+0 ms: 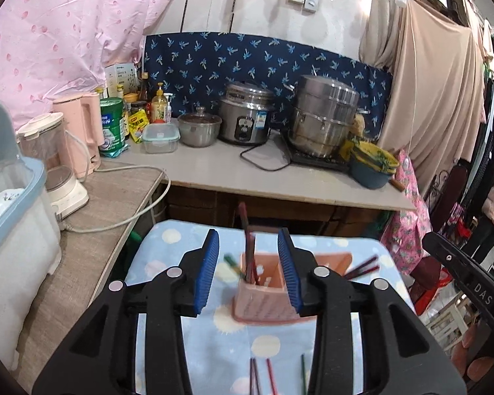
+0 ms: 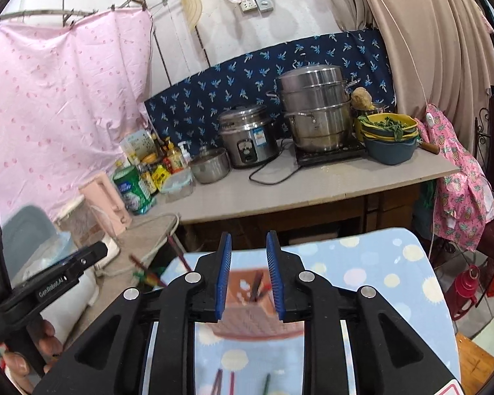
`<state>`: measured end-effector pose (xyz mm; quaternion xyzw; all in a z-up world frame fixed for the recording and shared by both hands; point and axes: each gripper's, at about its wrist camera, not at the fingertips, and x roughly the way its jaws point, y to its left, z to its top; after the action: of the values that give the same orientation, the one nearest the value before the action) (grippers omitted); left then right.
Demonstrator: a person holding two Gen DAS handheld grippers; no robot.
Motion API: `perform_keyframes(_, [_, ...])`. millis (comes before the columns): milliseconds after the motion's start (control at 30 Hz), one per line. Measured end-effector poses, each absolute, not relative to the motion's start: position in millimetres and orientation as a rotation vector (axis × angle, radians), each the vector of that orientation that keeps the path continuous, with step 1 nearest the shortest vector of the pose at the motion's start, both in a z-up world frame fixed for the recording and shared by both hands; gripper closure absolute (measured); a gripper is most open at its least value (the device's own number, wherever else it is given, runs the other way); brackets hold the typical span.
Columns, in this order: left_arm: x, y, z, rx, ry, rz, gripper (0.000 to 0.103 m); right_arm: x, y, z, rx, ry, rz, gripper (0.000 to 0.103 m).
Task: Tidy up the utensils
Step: 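Open both tools to drop the chopsticks into the basket, then move the left tool to a dark red chopstick while the right tool approaches the green chopstick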
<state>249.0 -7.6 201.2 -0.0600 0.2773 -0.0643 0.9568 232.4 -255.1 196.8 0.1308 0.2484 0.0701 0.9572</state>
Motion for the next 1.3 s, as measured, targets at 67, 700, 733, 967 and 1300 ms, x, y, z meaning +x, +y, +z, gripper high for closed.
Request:
perform_keyframes(67, [235,-7,189,-0.112,0.587,-0.135,0.068,215,-253,184,0.257,0.529,0.146,0.081])
perform_keyframes(700, [126,2,48,-0.054,0.845,-0.131,0.068,85,-213,44,0.177,0.829,0.155,0.081])
perform_keyframes(733, [123,1,43,-0.051,0.856,-0.133,0.068,82,-212,39,0.174,0.841,0.154,0.081])
perform_keyframes(967, [99,-3,6,-0.031,0.930,-0.150,0.068,57,-192,-3,0.155,0.924,0.163,0.081])
perform_keyframes(1300, [84,-11,-11,-0.005,0.967,-0.173,0.068,47,-184,-26,0.142,0.972,0.159,0.081])
